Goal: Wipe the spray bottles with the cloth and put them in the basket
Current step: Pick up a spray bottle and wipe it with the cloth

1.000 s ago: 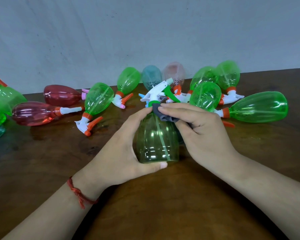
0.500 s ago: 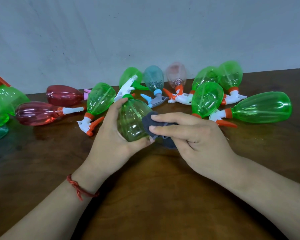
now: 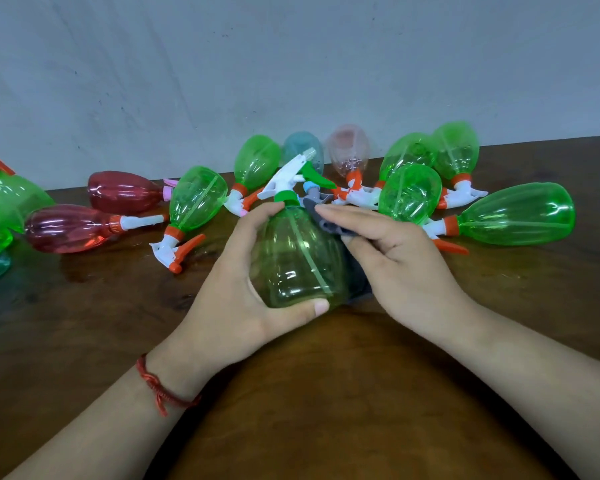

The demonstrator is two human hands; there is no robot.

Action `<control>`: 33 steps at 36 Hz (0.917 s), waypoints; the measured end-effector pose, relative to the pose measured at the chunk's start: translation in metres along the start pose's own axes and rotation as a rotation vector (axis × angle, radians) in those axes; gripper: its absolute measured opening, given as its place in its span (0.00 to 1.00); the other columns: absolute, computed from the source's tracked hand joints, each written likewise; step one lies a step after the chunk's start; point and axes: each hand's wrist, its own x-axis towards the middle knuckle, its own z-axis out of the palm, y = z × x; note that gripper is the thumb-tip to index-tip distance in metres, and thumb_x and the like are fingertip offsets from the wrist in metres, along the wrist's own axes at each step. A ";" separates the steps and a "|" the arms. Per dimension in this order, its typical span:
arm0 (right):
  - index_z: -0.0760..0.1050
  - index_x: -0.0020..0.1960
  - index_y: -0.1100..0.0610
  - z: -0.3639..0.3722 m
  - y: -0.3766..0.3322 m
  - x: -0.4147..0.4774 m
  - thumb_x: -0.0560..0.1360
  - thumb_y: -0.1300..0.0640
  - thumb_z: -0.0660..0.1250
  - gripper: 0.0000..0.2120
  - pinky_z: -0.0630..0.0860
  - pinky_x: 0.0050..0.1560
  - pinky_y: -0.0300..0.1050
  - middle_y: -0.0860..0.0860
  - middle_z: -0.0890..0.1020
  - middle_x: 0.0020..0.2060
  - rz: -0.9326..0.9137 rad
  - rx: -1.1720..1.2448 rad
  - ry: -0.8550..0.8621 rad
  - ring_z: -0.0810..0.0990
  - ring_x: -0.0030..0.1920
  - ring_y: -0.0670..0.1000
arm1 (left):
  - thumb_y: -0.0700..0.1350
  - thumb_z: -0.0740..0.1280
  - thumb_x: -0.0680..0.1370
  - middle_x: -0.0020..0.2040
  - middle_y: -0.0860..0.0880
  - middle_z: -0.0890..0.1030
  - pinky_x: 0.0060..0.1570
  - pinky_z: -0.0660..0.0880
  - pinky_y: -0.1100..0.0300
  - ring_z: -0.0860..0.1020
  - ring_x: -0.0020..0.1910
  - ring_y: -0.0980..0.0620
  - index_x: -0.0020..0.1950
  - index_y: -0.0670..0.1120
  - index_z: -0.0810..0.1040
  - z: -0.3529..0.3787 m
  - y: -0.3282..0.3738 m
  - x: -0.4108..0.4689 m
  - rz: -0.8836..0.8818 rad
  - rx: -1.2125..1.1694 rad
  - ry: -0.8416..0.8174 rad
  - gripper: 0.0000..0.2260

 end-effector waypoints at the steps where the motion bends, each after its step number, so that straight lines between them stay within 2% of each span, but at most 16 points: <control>1: 0.82 0.67 0.49 0.000 -0.001 0.002 0.83 0.70 0.63 0.22 0.67 0.71 0.29 0.38 0.83 0.64 0.045 0.085 0.001 0.76 0.69 0.35 | 0.42 0.86 0.66 0.72 0.58 0.77 0.68 0.75 0.64 0.78 0.72 0.54 0.81 0.50 0.64 0.000 0.001 -0.001 0.021 -0.020 -0.012 0.48; 3: 0.83 0.66 0.50 -0.001 -0.003 0.005 0.83 0.71 0.62 0.22 0.70 0.71 0.34 0.40 0.85 0.63 0.107 0.216 0.007 0.78 0.69 0.38 | 0.39 0.85 0.67 0.74 0.56 0.76 0.68 0.74 0.65 0.76 0.74 0.53 0.82 0.49 0.63 0.001 0.002 -0.001 0.047 -0.047 -0.039 0.49; 6: 0.84 0.66 0.50 -0.002 -0.003 0.004 0.83 0.71 0.62 0.23 0.71 0.73 0.38 0.40 0.85 0.63 0.109 0.221 0.037 0.78 0.69 0.39 | 0.36 0.84 0.68 0.76 0.55 0.74 0.70 0.75 0.62 0.75 0.75 0.52 0.83 0.49 0.60 -0.001 0.001 0.001 0.029 -0.095 -0.123 0.50; 9: 0.84 0.64 0.51 0.000 -0.001 0.002 0.82 0.73 0.61 0.23 0.71 0.69 0.32 0.41 0.85 0.61 0.090 0.185 0.057 0.79 0.67 0.37 | 0.39 0.84 0.69 0.77 0.58 0.73 0.73 0.74 0.57 0.74 0.76 0.53 0.84 0.51 0.59 -0.002 0.000 0.001 0.000 -0.063 -0.193 0.51; 11: 0.84 0.64 0.51 0.001 0.000 0.002 0.82 0.73 0.61 0.23 0.70 0.68 0.30 0.40 0.85 0.61 0.077 0.156 0.055 0.79 0.66 0.36 | 0.43 0.85 0.69 0.78 0.60 0.72 0.75 0.72 0.57 0.72 0.77 0.56 0.85 0.54 0.59 -0.003 0.000 0.001 -0.003 0.000 -0.198 0.52; 14: 0.84 0.66 0.52 0.002 0.003 0.002 0.82 0.72 0.61 0.22 0.69 0.71 0.32 0.40 0.84 0.64 0.040 0.098 0.046 0.77 0.69 0.37 | 0.48 0.86 0.68 0.80 0.58 0.68 0.79 0.68 0.54 0.68 0.80 0.56 0.85 0.55 0.59 -0.004 -0.001 0.002 0.048 0.154 -0.167 0.53; 17: 0.83 0.67 0.52 0.001 0.005 0.002 0.83 0.72 0.61 0.22 0.68 0.74 0.35 0.41 0.83 0.66 0.014 0.060 0.030 0.75 0.71 0.38 | 0.49 0.86 0.68 0.81 0.58 0.66 0.80 0.66 0.52 0.67 0.81 0.56 0.86 0.53 0.58 -0.004 -0.002 0.004 0.082 0.232 -0.150 0.54; 21: 0.83 0.67 0.52 0.001 0.004 0.000 0.83 0.71 0.62 0.22 0.67 0.76 0.37 0.42 0.82 0.67 -0.005 0.047 0.021 0.75 0.72 0.39 | 0.50 0.86 0.69 0.82 0.58 0.66 0.80 0.67 0.48 0.67 0.81 0.56 0.86 0.54 0.58 -0.003 -0.003 0.001 0.075 0.197 -0.130 0.53; 25: 0.83 0.68 0.53 0.002 0.000 -0.004 0.82 0.73 0.62 0.23 0.67 0.74 0.35 0.43 0.81 0.69 -0.108 -0.065 0.002 0.74 0.73 0.38 | 0.55 0.86 0.69 0.79 0.56 0.71 0.77 0.70 0.46 0.71 0.79 0.53 0.85 0.56 0.61 -0.001 -0.008 0.003 0.010 0.110 -0.018 0.50; 30: 0.83 0.68 0.55 0.006 -0.002 -0.010 0.80 0.76 0.62 0.25 0.72 0.73 0.41 0.46 0.80 0.71 -0.250 -0.155 -0.089 0.76 0.73 0.42 | 0.58 0.86 0.68 0.76 0.55 0.76 0.73 0.75 0.47 0.76 0.74 0.53 0.82 0.58 0.63 -0.009 -0.016 0.007 -0.055 0.074 0.133 0.49; 33: 0.83 0.67 0.56 0.007 -0.003 -0.012 0.79 0.74 0.62 0.24 0.74 0.71 0.41 0.48 0.80 0.71 -0.284 -0.166 -0.117 0.77 0.72 0.42 | 0.57 0.85 0.67 0.72 0.58 0.77 0.72 0.75 0.55 0.77 0.71 0.59 0.81 0.59 0.63 -0.011 -0.013 0.007 -0.079 0.098 0.177 0.48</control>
